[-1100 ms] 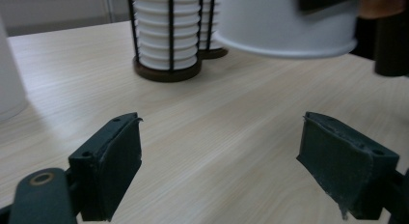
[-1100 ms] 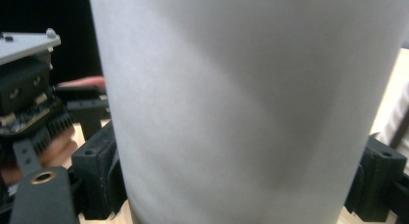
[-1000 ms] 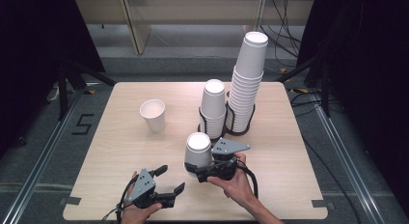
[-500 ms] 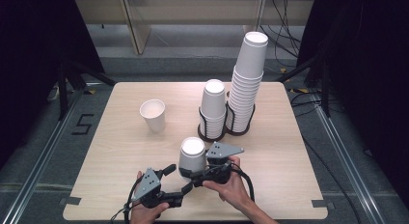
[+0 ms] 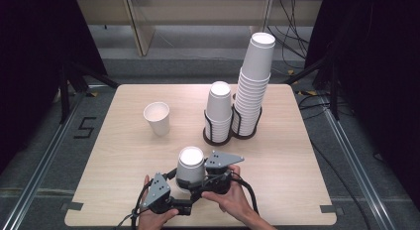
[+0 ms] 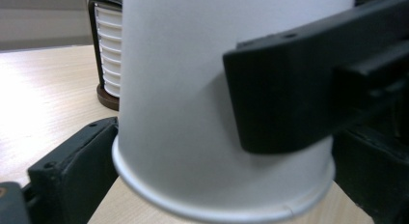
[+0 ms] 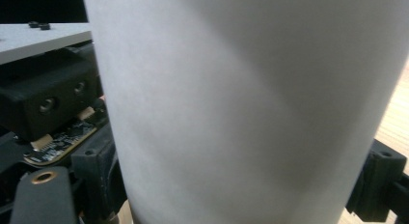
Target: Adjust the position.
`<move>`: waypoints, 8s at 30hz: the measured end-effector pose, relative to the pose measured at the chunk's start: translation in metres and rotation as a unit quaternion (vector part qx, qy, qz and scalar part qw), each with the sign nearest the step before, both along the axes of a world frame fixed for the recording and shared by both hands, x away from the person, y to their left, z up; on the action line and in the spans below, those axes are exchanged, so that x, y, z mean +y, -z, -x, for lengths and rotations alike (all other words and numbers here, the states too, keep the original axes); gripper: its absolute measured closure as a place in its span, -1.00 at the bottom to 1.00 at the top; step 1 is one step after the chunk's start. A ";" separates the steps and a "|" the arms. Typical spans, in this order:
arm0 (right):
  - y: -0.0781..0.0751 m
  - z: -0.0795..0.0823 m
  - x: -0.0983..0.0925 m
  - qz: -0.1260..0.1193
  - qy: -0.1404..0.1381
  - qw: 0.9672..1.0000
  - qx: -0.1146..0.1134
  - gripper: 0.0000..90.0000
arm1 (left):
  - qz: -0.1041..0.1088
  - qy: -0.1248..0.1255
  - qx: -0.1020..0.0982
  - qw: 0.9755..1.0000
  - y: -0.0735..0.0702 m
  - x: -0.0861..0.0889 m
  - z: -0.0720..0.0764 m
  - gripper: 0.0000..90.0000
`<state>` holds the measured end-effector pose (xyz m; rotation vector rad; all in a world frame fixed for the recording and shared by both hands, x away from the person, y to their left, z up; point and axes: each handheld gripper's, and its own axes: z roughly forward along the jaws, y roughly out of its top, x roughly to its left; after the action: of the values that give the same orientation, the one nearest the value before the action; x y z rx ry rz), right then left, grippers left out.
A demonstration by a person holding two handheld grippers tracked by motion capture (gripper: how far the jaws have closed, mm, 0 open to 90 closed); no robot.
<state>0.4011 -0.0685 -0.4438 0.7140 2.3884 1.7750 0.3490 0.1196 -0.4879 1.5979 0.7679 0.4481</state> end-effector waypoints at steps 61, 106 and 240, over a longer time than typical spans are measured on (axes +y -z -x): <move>-0.036 -0.006 -0.027 -0.058 0.015 0.997 0.055 -0.46 | -0.076 0.030 -0.049 0.995 -0.001 0.005 -0.002 -0.84; -0.028 0.003 -0.019 0.310 -0.206 0.926 -0.055 -0.62 | -0.336 0.186 -0.035 0.923 -0.008 0.002 0.004 -0.76; 0.010 -0.002 -0.022 0.190 -0.211 0.958 -0.030 -0.53 | 0.024 0.138 -0.015 0.990 -0.022 0.020 -0.001 -0.68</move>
<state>0.4033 -0.0906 -0.4543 0.1063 2.8731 1.3412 0.3496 0.1400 -0.4661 1.6202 0.5209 0.2509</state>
